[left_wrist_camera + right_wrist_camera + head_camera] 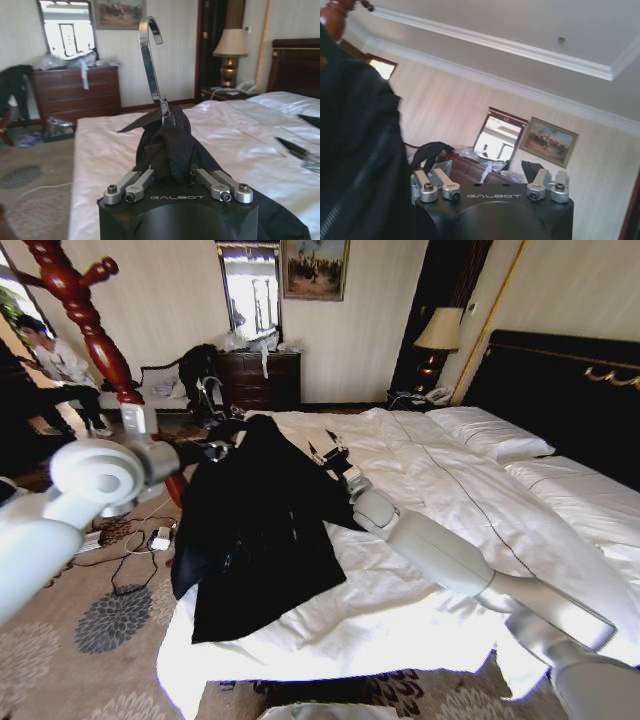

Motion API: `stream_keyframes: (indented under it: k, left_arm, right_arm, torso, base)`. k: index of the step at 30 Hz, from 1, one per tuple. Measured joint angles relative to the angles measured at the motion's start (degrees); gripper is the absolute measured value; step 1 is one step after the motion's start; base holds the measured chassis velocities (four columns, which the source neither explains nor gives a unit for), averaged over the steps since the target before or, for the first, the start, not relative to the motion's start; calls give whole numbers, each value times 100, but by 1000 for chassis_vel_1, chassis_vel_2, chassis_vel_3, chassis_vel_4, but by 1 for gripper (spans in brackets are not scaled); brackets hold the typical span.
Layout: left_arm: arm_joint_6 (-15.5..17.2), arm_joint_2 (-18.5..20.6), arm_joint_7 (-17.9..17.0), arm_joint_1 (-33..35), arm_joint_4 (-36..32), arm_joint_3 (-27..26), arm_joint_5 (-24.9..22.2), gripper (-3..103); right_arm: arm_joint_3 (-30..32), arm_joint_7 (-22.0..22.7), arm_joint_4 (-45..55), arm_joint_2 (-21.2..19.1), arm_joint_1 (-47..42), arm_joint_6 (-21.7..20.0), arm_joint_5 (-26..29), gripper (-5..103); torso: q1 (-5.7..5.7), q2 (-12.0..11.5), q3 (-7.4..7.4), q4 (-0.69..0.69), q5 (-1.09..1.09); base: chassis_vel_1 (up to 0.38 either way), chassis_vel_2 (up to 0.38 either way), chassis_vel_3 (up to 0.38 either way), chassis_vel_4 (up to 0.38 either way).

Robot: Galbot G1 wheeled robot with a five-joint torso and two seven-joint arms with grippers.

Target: Pick up the clothes from the bed and hang them on the clothes hanger.

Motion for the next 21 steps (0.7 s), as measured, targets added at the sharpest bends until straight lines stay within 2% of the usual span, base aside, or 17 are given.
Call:
stream_keyframes:
  k: [2,4,5,8,12,14,17,21]
  left_arm:
    - [0,154,134,-267,226,109,62,18]
    - [0,200,190,-415,338,191,80,18]
    - [5,264,279,-743,596,332,97,18]
    - [29,290,359,-1095,845,445,91,18]
    - [82,233,603,-2051,1530,803,44,18]
    - [87,209,630,-2136,1604,845,44,18]
    - [124,-24,799,-2802,2155,1324,75,18]
    - [128,-254,931,-3349,2584,1733,99,18]
  right_arm:
    - [234,21,121,-87,-168,8,77,89]
    - [345,4,160,-119,-243,30,101,89]
    - [597,-81,234,-190,-414,113,149,98]
    - [870,-204,300,-257,-601,223,209,100]
    - [1578,-746,485,-425,-1071,897,753,100]
    - [1651,-807,525,-439,-1118,1001,904,100]
    - [1943,-938,746,-508,-1315,1331,1647,100]
    - [2110,-942,904,-603,-1443,1429,1897,100]
  torso:
    - [0,0,0,2,0]
    - [0,0,0,2,0]
    - [0,0,0,0,0]
    - [0,0,0,0,1]
    - [-1,0,0,1,2]
    - [-1,0,0,2,2]
    - [0,0,0,2,0]
    - [1,0,1,0,0]
  base:
    - [0,0,0,0]
    - [0,0,0,0]
    - [0,0,0,0]
    - [0,0,0,0]
    - [0,0,0,0]
    - [0,0,0,0]
    - [0,0,0,0]
    - [0,0,0,0]
